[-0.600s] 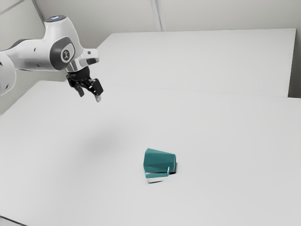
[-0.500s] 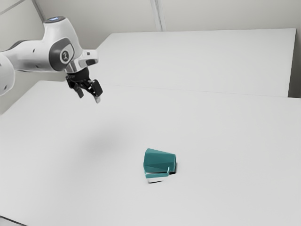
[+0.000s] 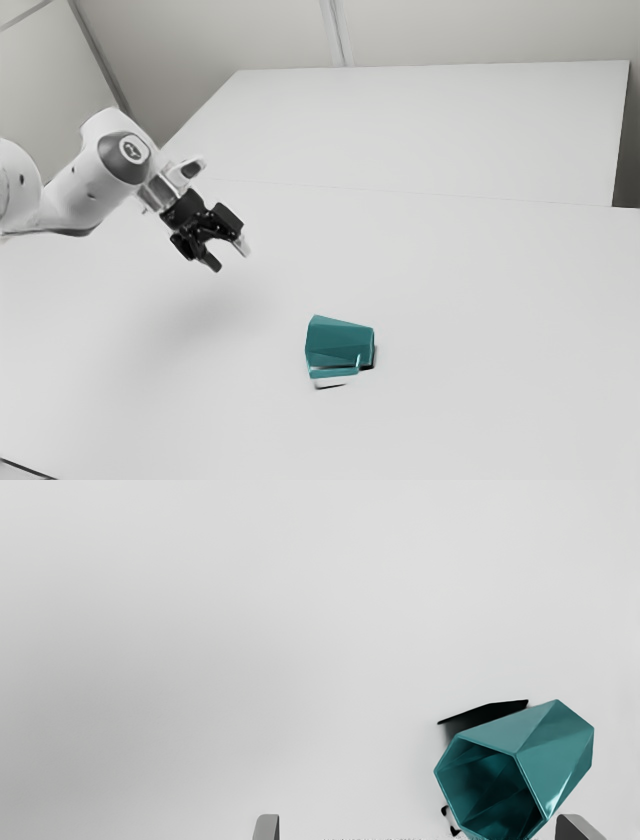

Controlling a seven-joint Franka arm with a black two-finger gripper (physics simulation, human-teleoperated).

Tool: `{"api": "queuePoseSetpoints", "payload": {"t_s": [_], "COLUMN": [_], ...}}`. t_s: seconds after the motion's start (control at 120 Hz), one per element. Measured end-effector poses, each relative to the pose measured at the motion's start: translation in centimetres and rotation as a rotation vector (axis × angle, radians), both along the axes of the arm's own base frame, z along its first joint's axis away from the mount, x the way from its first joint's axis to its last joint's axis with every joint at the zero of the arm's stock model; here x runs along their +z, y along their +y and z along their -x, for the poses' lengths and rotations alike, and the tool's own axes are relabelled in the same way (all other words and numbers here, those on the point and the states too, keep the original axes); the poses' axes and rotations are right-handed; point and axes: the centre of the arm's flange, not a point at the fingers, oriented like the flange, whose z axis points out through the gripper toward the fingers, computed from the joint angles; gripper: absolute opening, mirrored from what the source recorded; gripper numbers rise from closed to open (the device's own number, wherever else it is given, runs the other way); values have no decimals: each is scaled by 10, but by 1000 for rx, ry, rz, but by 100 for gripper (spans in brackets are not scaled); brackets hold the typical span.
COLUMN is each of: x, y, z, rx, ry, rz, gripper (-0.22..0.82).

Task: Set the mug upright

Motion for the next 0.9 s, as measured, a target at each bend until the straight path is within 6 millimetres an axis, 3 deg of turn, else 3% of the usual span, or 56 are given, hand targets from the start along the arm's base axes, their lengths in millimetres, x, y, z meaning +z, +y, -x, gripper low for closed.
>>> {"api": "queuePoseSetpoints", "payload": {"t_s": [0.117, 0.292, 0.5, 0.65, 0.9], "x": [-30, -56, -62, -68, -80], "y": [-16, -32, -67, -75, -107], "z": [18, 44, 44, 42, 44], "rx": [2, -3, -45, -47, -64], "ry": [45, 77, 55, 43, 40], "rz": [92, 165, 208, 225, 261], "gripper": [60, 60, 60, 60, 60]}}
